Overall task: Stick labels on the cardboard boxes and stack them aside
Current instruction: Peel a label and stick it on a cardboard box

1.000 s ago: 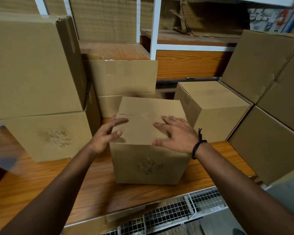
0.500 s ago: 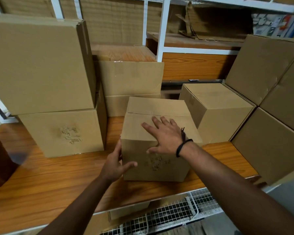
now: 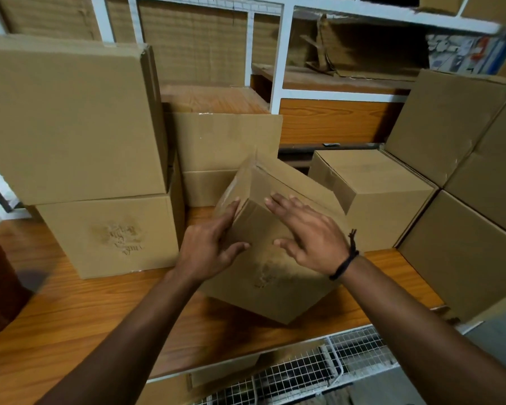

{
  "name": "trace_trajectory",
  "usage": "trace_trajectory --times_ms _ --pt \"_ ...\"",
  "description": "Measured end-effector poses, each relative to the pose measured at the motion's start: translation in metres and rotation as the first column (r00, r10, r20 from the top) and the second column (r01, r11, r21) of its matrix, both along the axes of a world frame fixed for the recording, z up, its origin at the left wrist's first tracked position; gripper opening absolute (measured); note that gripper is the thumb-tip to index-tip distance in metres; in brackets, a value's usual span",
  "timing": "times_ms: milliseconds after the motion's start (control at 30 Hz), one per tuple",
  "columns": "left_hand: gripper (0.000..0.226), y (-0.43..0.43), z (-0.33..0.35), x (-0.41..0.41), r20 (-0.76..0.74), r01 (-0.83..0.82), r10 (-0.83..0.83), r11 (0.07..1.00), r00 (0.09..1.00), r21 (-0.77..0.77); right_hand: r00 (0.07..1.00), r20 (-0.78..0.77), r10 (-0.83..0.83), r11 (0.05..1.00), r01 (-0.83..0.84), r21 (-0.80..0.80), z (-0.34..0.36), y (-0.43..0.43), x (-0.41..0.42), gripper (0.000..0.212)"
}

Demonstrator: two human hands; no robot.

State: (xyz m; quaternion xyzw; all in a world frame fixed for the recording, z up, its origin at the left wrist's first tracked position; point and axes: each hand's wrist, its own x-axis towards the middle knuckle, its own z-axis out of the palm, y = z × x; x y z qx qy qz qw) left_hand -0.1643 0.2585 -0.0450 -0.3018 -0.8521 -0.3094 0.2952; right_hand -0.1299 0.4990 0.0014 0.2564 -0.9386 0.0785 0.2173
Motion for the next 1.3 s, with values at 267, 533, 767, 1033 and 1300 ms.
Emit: trace_trajectory --times_ms 267,533,767,1033,1300 --pt "0.078 0.030 -0.004 0.005 -0.146 0.102 -0.122 0.985 0.982 -0.136 0.949 0.203 -0.242 0.970 0.228 0.086 0.035 0.009 0.007 0.114" --pt "0.088 -0.003 -0.047 -0.004 0.360 0.161 -0.166 0.986 0.918 0.042 0.949 0.180 -0.260 0.963 0.242 0.114 0.036 0.010 0.006 0.096" --pt "0.085 -0.027 -0.067 -0.007 0.545 0.052 -0.162 0.976 0.823 0.211 0.977 0.106 -0.185 0.982 0.188 -0.017 0.040 0.007 0.008 0.084" --pt "0.076 -0.045 -0.023 -0.021 0.200 0.027 -0.043 0.996 0.979 0.081 0.984 0.129 -0.120 0.867 0.167 -0.469 0.011 0.018 0.010 0.084" --pt "0.071 -0.027 -0.016 -0.013 0.041 -0.061 0.071 0.975 0.997 -0.215 0.944 0.310 -0.118 0.647 0.310 -0.697 -0.053 0.041 0.017 0.085"
